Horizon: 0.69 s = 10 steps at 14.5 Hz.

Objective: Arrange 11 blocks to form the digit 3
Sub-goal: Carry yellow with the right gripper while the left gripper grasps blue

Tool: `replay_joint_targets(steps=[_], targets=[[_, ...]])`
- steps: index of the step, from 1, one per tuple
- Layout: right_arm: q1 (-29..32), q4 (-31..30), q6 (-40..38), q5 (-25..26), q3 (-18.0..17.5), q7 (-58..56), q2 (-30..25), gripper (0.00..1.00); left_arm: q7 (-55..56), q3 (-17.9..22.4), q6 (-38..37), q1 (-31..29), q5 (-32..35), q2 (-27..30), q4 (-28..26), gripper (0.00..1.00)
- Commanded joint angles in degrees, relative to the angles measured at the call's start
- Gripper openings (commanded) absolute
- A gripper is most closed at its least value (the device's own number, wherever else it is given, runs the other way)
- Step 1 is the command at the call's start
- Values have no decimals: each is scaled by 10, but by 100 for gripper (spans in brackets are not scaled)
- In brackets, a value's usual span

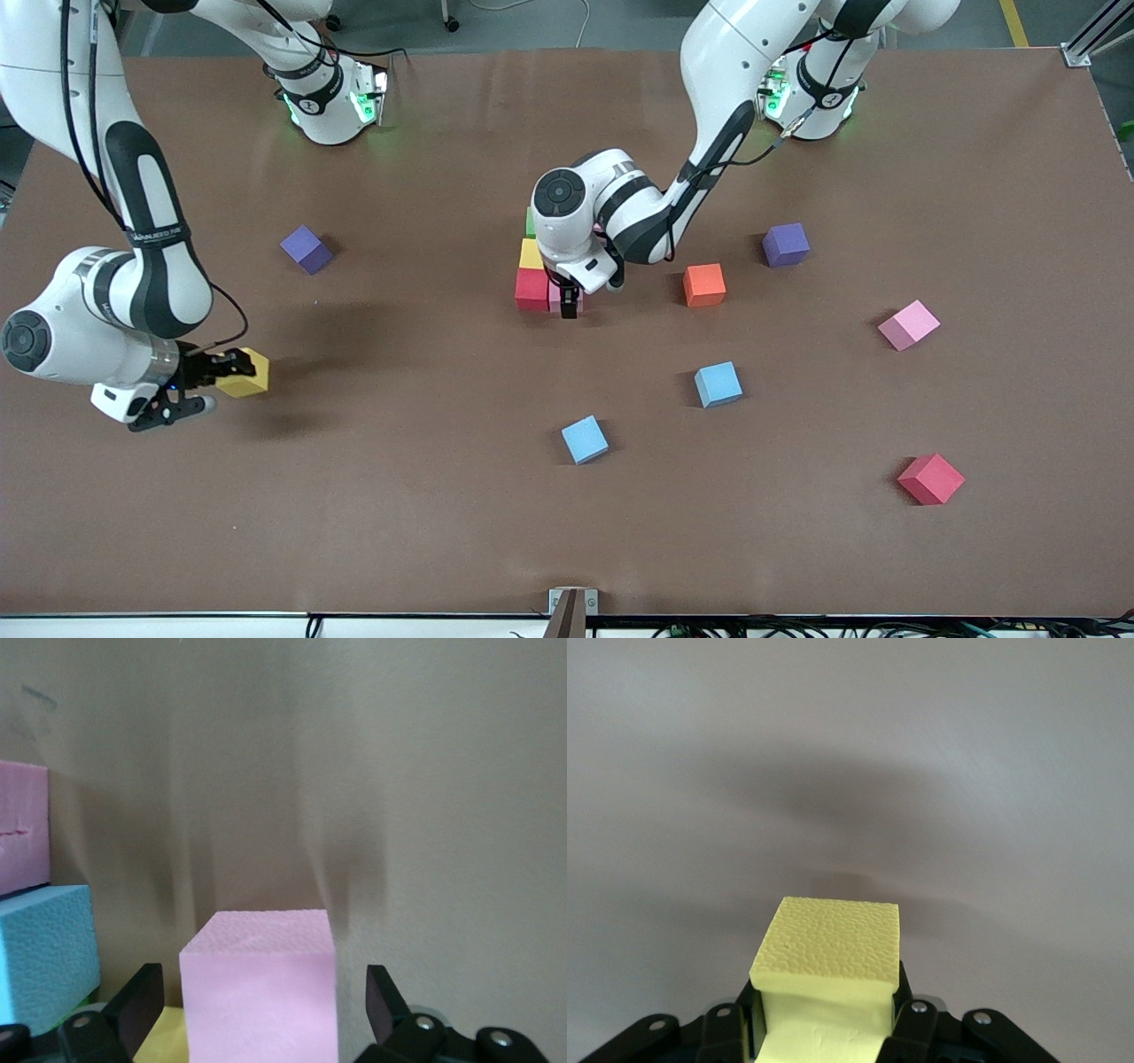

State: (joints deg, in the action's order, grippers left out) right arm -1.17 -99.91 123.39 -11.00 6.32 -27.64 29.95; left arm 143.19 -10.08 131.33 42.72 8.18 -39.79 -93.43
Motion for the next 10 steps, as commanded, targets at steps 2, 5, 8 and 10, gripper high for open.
replay_joint_targets(steps=[2,5,8,10], targets=[[-106,47,-5,-2,-4,99,12,38,-38,1,-12,-11,10,63,-46,100],[-173,58,-6,-2,-4,190,15,37,-111,1,-41,-39,10,81,-47,100],[-228,62,-6,-2,-4,271,27,37,-251,1,-77,-88,10,84,-47,100],[-261,65,-5,-6,-4,323,37,37,-355,1,-99,-124,10,83,-48,100]])
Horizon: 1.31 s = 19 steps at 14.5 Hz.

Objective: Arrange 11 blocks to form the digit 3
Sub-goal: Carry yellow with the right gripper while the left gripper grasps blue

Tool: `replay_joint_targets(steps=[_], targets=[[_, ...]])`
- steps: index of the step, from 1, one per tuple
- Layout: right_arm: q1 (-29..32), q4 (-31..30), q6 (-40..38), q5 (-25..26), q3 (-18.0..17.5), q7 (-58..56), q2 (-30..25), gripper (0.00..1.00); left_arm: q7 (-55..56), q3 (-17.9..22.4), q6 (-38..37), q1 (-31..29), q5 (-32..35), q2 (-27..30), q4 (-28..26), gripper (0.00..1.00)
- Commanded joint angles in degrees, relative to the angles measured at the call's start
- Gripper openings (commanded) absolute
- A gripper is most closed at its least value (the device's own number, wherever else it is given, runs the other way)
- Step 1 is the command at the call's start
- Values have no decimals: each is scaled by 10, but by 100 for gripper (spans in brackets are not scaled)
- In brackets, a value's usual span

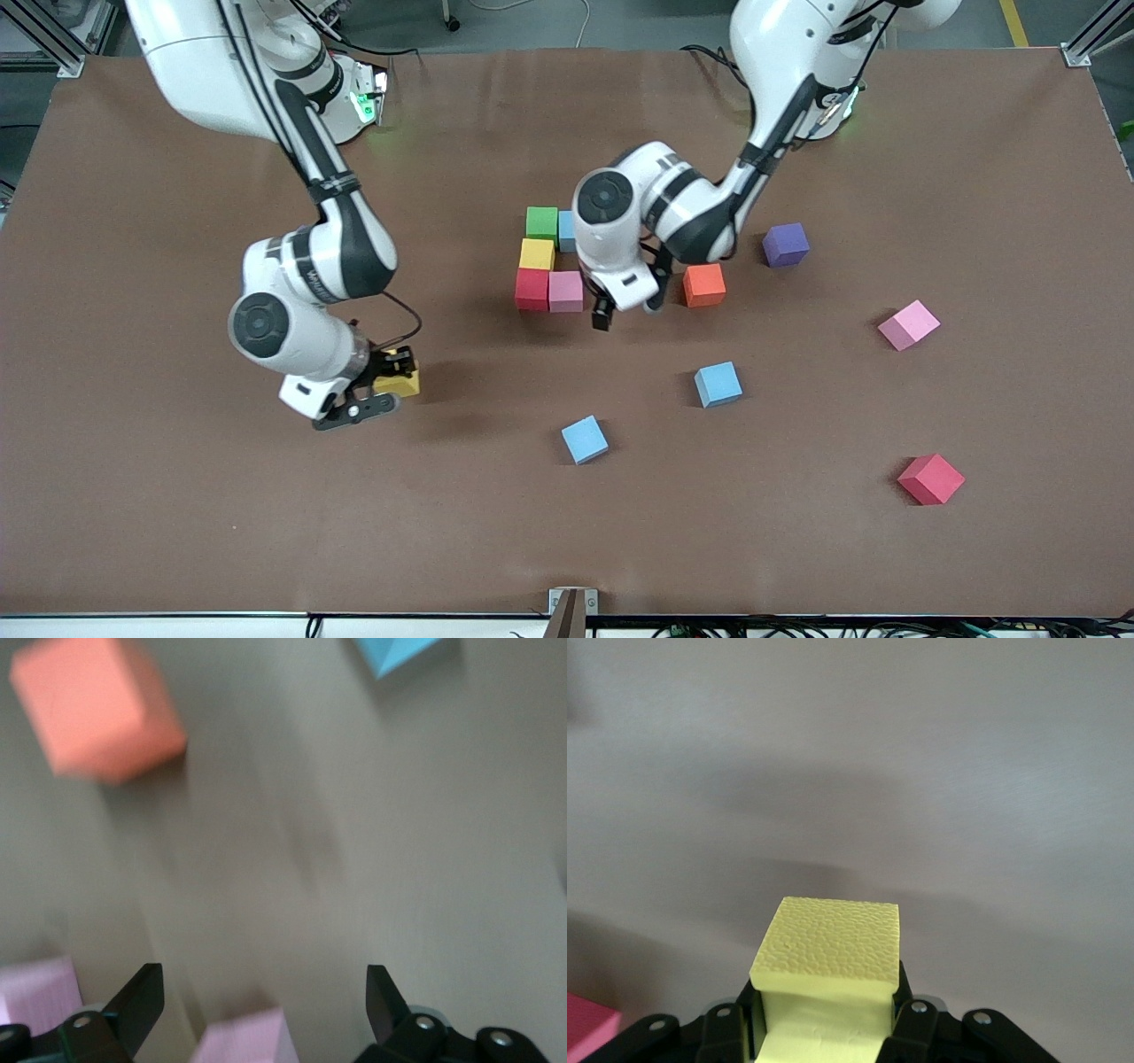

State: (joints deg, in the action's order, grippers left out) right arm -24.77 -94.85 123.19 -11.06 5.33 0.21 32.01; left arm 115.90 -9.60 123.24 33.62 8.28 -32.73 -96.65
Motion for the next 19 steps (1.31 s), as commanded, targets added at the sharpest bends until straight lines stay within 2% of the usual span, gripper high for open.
replay_joint_targets(steps=[1,5,8,11,13,19], targets=[[-40,19,-3,-6,6,75,19,37,-146,-4,-20,-50,9,13,-23,100],[-88,46,-2,-9,5,176,44,37,-377,-3,-38,-99,11,14,-31,100],[-130,70,-1,-10,5,260,73,37,-475,-3,-45,-117,11,24,-27,100],[-144,85,-4,-23,4,282,88,37,-571,-3,-42,-138,14,23,-28,100],[-148,85,-3,-63,5,287,95,37,-618,-3,-23,-153,14,18,-29,100],[-169,85,-2,-65,5,322,106,38,-658,2,103,-176,30,-24,-26,100]])
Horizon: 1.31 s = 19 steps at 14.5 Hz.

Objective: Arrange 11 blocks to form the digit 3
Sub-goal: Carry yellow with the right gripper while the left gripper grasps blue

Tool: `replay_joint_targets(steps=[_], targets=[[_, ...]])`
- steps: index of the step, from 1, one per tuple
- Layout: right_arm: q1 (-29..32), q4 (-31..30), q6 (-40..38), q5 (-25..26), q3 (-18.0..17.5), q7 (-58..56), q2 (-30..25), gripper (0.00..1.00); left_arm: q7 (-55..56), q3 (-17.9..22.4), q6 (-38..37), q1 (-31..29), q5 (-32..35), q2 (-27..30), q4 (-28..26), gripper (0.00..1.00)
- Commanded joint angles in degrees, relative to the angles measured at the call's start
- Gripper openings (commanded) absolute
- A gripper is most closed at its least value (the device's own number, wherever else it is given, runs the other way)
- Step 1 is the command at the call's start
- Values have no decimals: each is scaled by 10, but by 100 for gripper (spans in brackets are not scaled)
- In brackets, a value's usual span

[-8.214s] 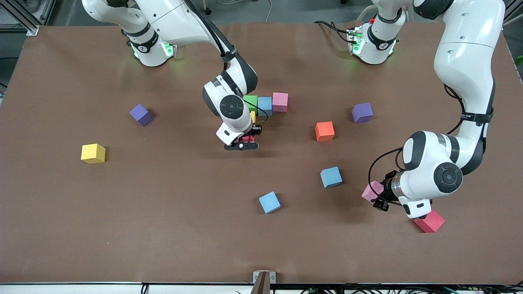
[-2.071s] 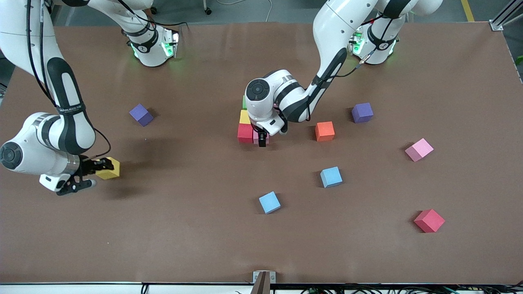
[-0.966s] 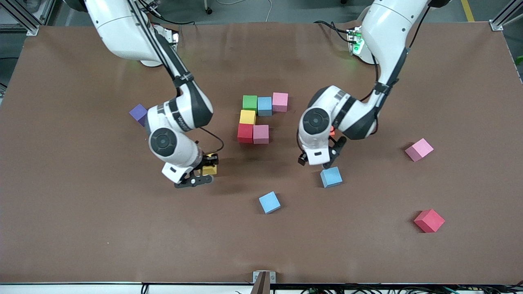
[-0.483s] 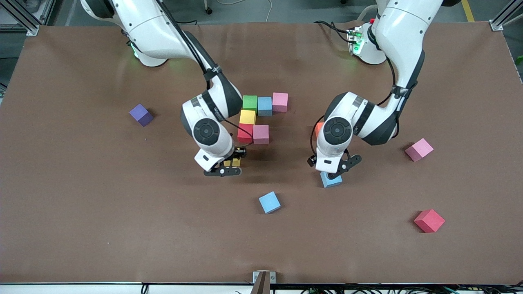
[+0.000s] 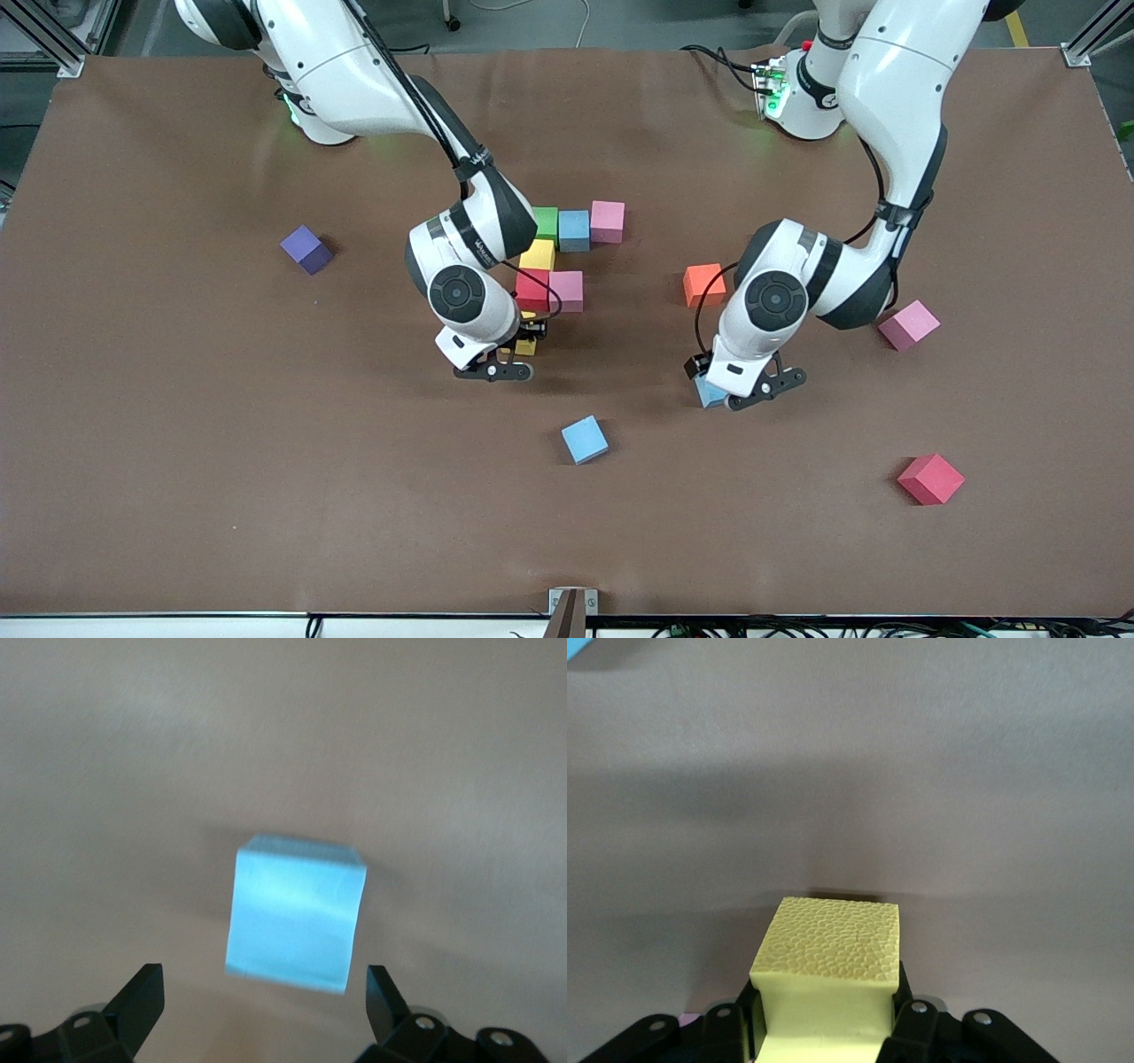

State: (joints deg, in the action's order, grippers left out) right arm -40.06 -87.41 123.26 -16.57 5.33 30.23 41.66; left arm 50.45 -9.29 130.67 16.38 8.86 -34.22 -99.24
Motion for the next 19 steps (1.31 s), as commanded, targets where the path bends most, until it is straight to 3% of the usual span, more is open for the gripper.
replay_joint_targets(steps=[1,7,8,10,11,16,19], targets=[[-17,10,-6,-10,5,22,10,38,4,-1,47,-5,37,-20,2,100],[-19,8,-9,-7,5,14,8,39,21,-1,78,-4,38,-37,8,100],[-19,9,-9,-7,5,14,8,39,23,-1,78,-5,37,-37,8,93],[-19,8,-8,-7,5,13,8,41,34,-1,78,-6,35,-36,8,43],[-20,8,-9,-7,5,13,8,41,41,-1,78,-6,35,-35,9,33],[-20,7,-7,-7,5,-7,10,41,119,-3,64,-2,30,-31,34,5],[-21,7,-7,-7,5,-7,10,41,194,-7,10,6,25,-30,77,5]])
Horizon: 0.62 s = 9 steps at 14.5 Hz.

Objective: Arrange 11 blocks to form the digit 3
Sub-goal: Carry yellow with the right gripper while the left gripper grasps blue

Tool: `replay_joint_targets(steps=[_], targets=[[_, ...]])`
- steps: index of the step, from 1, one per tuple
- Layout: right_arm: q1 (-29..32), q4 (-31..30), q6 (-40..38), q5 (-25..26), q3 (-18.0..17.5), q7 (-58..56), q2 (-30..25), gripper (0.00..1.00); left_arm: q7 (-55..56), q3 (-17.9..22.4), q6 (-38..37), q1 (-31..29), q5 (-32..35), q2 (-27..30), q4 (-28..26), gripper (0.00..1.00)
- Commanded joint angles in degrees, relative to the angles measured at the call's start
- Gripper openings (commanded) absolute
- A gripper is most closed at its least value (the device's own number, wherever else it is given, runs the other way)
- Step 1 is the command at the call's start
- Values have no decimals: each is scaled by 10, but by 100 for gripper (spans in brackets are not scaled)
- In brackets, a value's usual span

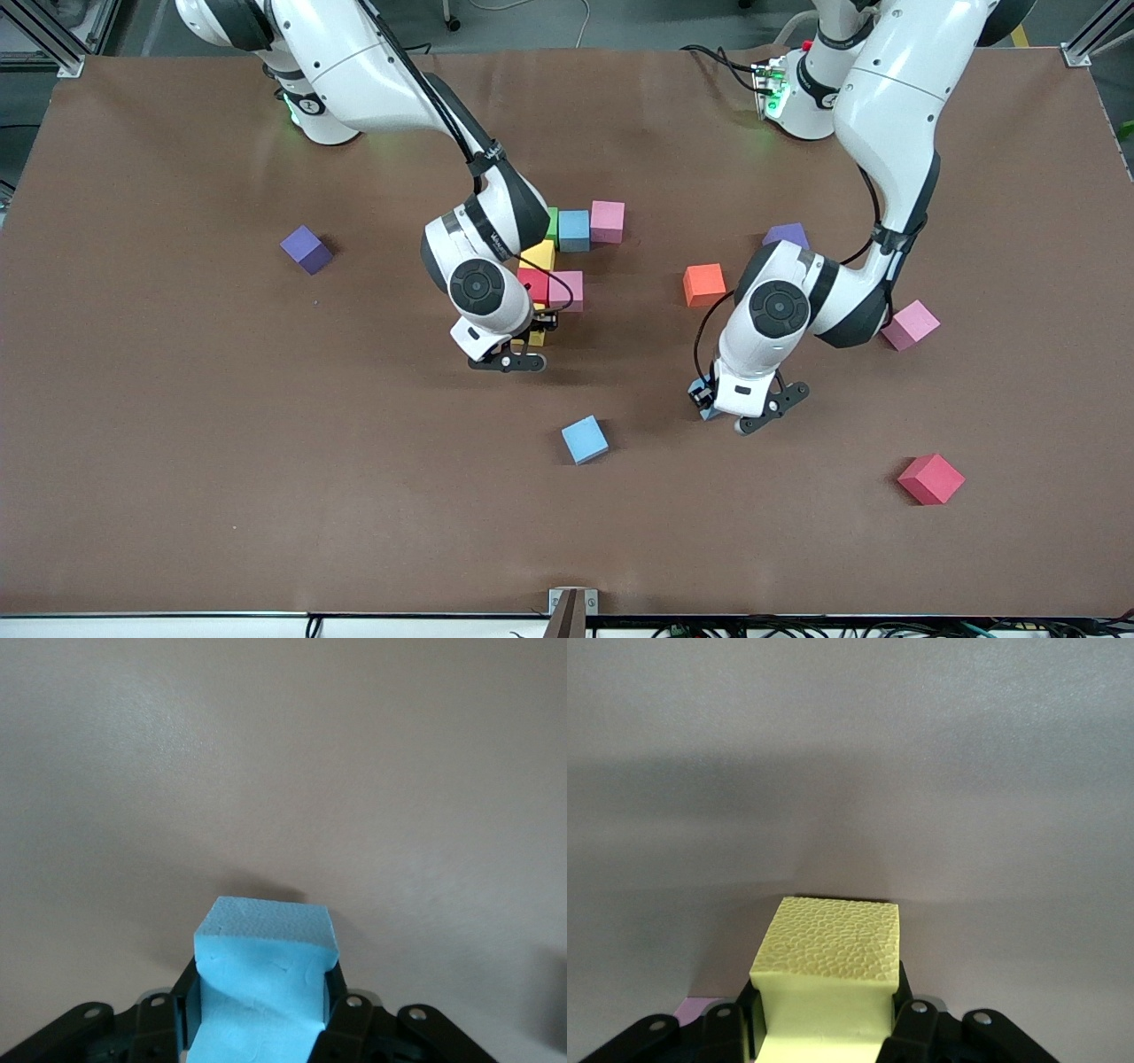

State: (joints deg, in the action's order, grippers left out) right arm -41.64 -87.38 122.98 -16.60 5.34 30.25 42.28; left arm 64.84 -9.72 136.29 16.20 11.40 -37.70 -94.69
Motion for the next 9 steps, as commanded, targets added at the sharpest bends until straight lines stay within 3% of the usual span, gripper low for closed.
replay_joint_targets(steps=[1,5,6,7,9], targets=[[-5,5,-3,-7,5,-6,4,42,93,-5,-66,11,-14,5,43,5],[-7,5,-3,-7,4,-7,4,44,292,-12,-74,51,-31,4,47,5],[-7,5,-2,-7,5,-5,4,53,342,-12,-74,62,-32,3,48,5],[-7,5,-2,-9,4,-5,4,100,397,-12,-73,65,-31,2,48,5],[-7,6,-1,-10,4,-2,3,100,490,-13,-73,83,-32,1,48,5]])
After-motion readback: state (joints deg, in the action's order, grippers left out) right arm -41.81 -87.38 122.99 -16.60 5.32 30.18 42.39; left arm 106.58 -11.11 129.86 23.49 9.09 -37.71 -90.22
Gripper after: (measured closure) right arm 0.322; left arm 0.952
